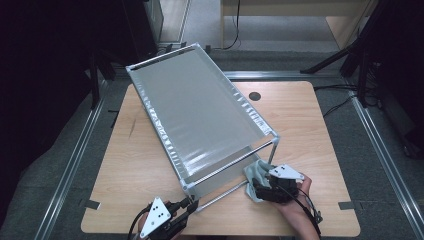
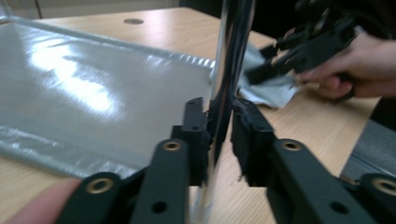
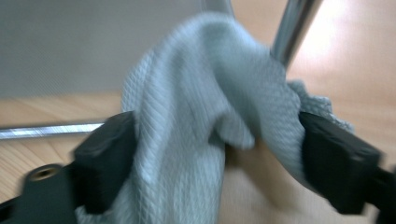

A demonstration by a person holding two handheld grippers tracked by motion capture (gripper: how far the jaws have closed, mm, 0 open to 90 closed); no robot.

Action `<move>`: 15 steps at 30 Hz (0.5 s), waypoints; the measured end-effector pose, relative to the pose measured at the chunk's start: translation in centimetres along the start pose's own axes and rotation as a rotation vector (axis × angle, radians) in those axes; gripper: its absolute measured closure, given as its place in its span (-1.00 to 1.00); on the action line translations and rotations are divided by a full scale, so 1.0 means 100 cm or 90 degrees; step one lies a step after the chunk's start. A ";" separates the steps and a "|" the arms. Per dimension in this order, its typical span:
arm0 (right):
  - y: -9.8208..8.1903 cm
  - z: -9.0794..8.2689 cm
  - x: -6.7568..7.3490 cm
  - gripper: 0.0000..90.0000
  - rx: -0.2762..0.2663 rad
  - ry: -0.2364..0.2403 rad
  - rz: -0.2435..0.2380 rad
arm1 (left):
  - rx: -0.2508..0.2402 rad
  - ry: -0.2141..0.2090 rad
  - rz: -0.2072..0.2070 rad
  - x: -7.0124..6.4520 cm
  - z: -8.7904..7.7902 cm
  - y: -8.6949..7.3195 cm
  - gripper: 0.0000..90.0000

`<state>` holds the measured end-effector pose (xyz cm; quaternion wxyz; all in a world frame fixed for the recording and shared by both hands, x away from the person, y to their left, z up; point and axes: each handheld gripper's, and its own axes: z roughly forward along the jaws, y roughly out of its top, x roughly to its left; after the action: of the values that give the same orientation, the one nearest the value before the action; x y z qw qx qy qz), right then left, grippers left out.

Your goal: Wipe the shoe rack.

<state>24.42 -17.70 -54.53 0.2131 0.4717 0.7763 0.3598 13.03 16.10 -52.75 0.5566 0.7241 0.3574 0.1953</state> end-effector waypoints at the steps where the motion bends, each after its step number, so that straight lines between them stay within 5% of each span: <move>1: -0.004 -0.003 0.003 -0.08 0.007 -0.001 0.001 | -0.007 -0.004 -0.002 -0.001 -0.001 0.005 0.47; 3: -0.007 -0.008 0.007 0.35 0.006 0.007 -0.021 | -0.014 -0.004 0.000 -0.003 -0.001 0.008 0.48; 4: -0.007 -0.008 0.007 0.35 0.006 0.007 -0.021 | -0.014 -0.004 0.000 -0.003 -0.001 0.008 0.56; 5: -0.008 -0.013 0.010 0.58 0.012 0.012 -0.060 | -0.015 0.023 0.017 -0.004 -0.002 0.008 0.69; 8: -0.004 -0.019 0.012 0.66 -0.007 -0.003 -0.076 | -0.013 0.023 0.026 -0.003 -0.003 0.009 0.79; 9: 0.003 -0.025 0.013 0.67 -0.053 -0.023 -0.075 | -0.010 0.024 0.033 -0.003 -0.003 0.009 0.80; 10: 0.003 -0.025 0.013 0.67 -0.053 -0.023 -0.075 | -0.010 0.024 0.033 -0.003 -0.003 0.009 0.80; 11: 0.009 -0.027 0.014 0.68 -0.090 -0.034 -0.057 | -0.008 0.025 0.030 -0.003 -0.003 0.008 0.80; 15: 0.014 -0.009 0.014 0.68 -0.096 -0.066 -0.038 | -0.010 0.022 0.031 -0.005 -0.003 0.007 0.81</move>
<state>23.99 -16.36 -52.92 0.2985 0.4490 0.7486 0.3859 12.69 15.86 -51.94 0.5511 0.7247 0.3474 0.2243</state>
